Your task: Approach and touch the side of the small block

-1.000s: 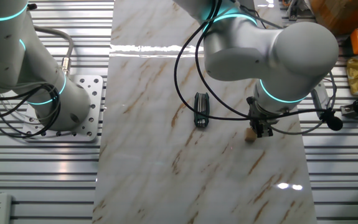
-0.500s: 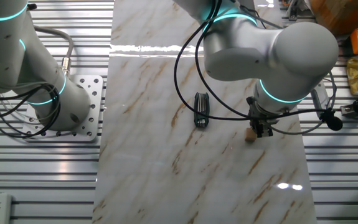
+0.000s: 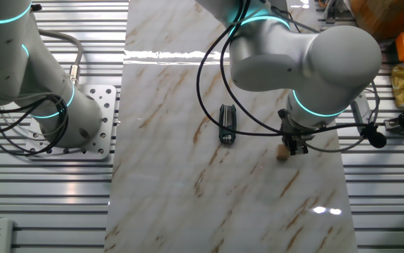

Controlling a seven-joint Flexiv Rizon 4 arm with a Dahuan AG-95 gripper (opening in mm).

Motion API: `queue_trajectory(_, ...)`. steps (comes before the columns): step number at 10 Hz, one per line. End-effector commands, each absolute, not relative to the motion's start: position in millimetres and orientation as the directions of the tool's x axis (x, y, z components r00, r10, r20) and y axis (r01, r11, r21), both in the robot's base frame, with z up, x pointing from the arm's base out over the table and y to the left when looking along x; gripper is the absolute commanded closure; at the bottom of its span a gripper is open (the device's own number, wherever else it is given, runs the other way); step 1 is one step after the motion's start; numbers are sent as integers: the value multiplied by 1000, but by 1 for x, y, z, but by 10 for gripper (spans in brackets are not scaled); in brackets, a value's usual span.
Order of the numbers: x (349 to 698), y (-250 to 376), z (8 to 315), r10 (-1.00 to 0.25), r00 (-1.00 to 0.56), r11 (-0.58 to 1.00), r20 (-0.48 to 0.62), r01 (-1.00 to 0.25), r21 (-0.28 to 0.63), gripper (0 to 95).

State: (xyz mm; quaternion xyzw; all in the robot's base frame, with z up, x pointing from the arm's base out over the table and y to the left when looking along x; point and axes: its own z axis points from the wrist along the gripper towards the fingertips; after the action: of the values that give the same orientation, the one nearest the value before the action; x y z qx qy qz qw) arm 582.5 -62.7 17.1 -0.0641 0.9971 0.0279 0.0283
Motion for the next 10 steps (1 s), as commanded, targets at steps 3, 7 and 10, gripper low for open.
queue_trajectory(3, 586, -53, 24, -102, -993, 992, -53, -105, 63, 950)
queue_trajectory(7, 585, -22, 56, -48, -999, 997, -21, -49, 63, 950)
queue_trajectory(10, 580, -2, 87, -6, -1000, 999, 24, -5, 42, 950)
